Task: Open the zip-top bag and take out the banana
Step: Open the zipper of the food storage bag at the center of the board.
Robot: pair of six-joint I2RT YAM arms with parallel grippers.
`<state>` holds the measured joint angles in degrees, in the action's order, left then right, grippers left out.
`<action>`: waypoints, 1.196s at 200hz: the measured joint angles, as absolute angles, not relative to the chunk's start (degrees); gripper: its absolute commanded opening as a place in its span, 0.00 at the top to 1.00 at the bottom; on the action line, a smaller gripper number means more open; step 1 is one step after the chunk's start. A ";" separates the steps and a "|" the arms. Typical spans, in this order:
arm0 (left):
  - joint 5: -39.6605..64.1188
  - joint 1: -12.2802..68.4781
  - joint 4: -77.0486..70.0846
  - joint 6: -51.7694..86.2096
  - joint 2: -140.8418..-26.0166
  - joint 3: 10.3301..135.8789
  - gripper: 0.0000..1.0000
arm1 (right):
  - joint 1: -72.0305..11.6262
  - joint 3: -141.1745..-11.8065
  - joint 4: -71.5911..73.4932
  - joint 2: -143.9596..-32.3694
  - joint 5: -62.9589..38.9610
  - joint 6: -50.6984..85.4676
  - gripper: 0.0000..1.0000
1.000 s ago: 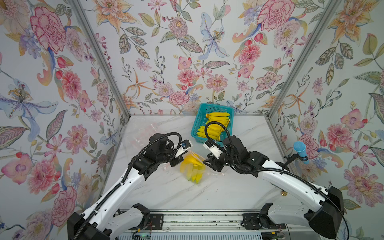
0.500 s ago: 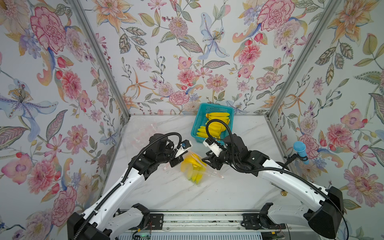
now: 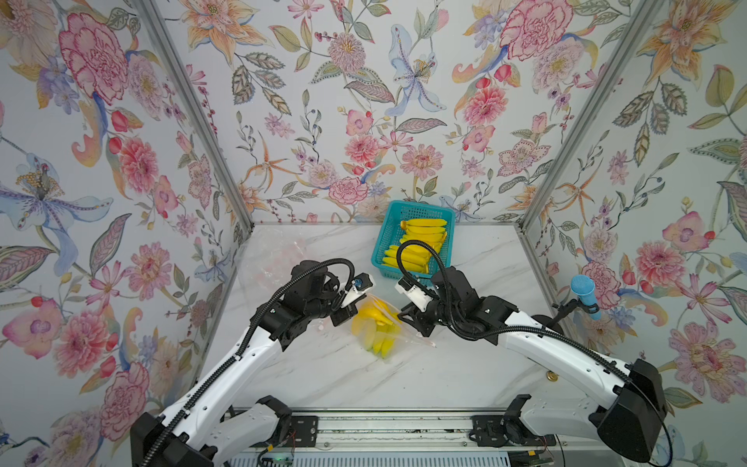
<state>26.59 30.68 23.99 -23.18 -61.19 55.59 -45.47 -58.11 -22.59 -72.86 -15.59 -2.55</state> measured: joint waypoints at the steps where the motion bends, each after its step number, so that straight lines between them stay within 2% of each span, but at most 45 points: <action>1: 26.59 30.68 23.99 -23.18 -61.19 55.59 1.00 | -45.45 -58.11 -22.57 -72.86 -15.57 -2.79 0.94; 6: 26.59 30.68 23.99 -23.18 -61.19 55.59 1.00 | -45.41 -58.11 -22.63 -72.86 -15.59 -2.42 1.00; 25: 26.55 30.72 23.99 -22.94 -61.30 55.59 0.99 | -45.21 -58.11 -22.74 -72.86 -15.79 -2.24 1.00; 37: 26.37 30.79 23.90 -22.06 -61.54 55.59 0.72 | -45.21 -58.15 -22.87 -72.86 -15.99 -1.50 1.00; 46: 26.17 30.76 23.62 -20.97 -61.69 55.59 0.37 | -45.21 -58.26 -22.98 -72.86 -16.05 -0.62 1.00; 50: 26.15 30.76 23.33 -20.43 -61.73 55.59 0.25 | -45.17 -58.43 -23.18 -72.86 -16.05 0.08 1.00; 54: 26.15 30.76 22.96 -19.73 -61.76 55.59 0.19 | -45.17 -58.59 -23.27 -72.86 -16.08 0.45 1.00; 64: 26.15 30.76 21.69 -17.37 -61.76 55.59 0.15 | -44.84 -59.29 -23.44 -72.84 -16.05 2.44 1.00; 88: 25.76 30.24 17.17 -10.37 -61.56 55.59 0.13 | -42.98 -62.04 -24.05 -72.18 -15.88 8.16 1.00; 96: 25.39 29.82 15.16 -6.98 -61.21 55.59 0.02 | -42.30 -63.05 -24.25 -71.81 -15.70 10.11 1.00; 100: 25.26 29.58 14.20 -5.28 -61.06 55.59 0.01 | -42.00 -63.64 -24.43 -71.61 -15.38 11.03 1.00; 153: 22.83 28.51 0.62 23.97 -56.23 48.82 0.01 | -42.89 -67.40 -24.56 -72.88 -14.28 22.79 1.00; 188: 19.27 29.98 3.57 38.63 -53.71 43.83 0.01 | -45.60 -67.37 -22.72 -78.17 -14.81 27.68 1.00; 239: 8.49 40.16 10.07 52.45 -47.88 39.35 0.01 | -45.28 -67.42 -16.56 -81.76 -19.27 31.20 1.00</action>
<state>8.49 40.16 10.07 52.45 -47.88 39.35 -45.28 -67.42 -16.56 -81.76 -19.27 31.20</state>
